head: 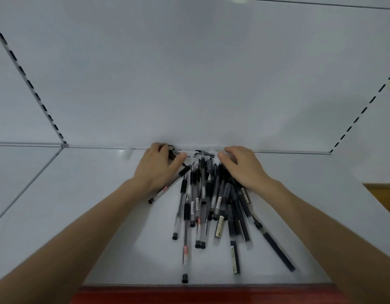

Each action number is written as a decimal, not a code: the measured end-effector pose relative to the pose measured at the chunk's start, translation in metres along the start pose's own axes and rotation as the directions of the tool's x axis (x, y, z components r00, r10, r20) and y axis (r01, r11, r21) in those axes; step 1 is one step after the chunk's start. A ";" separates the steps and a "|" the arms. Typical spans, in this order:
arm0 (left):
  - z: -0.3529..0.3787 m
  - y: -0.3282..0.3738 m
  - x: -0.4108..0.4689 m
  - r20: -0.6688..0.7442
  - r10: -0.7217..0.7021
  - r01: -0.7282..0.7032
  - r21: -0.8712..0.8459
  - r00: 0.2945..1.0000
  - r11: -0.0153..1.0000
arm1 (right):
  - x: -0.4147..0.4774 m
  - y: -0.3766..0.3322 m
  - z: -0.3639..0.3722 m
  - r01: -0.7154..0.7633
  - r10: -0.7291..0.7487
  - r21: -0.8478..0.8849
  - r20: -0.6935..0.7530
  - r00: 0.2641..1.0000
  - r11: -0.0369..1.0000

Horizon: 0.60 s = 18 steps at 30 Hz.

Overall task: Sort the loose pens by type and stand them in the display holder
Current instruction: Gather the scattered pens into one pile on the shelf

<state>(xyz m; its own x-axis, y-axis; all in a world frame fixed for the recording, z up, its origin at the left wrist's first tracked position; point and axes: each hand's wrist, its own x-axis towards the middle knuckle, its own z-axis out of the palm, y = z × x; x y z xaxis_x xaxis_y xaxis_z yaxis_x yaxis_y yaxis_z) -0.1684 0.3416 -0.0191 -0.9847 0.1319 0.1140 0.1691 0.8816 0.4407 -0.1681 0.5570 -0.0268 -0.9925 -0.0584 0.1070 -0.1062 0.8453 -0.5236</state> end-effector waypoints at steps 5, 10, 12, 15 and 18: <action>-0.001 0.004 0.003 -0.042 0.096 -0.097 -0.010 0.994 0.995 | 0.006 0.004 -0.009 0.007 -0.007 0.006 -0.069 0.998 1.000; 0.009 0.015 0.008 0.049 0.094 -0.093 -0.028 0.994 0.995 | 0.012 0.008 -0.002 0.013 -0.014 -0.068 -0.016 1.000 0.998; 0.013 0.020 0.006 0.040 0.102 -0.099 -0.072 0.994 0.993 | 0.012 0.007 0.000 0.021 -0.023 -0.064 -0.028 0.999 0.998; 0.017 0.022 0.003 0.035 0.158 -0.155 -0.075 0.987 0.985 | 0.009 0.008 -0.002 0.029 -0.032 -0.063 -0.047 0.998 0.998; 0.019 0.023 0.002 0.047 0.188 -0.186 -0.053 0.981 0.981 | 0.008 0.007 -0.004 0.025 -0.029 -0.053 -0.070 0.997 0.998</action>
<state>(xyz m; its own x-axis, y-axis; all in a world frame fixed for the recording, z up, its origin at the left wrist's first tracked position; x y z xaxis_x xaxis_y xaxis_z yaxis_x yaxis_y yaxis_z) -0.1671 0.3706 -0.0254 -0.9362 0.3165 0.1530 0.3510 0.8165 0.4583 -0.1768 0.5649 -0.0265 -0.9825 -0.0452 0.1808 -0.1275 0.8706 -0.4753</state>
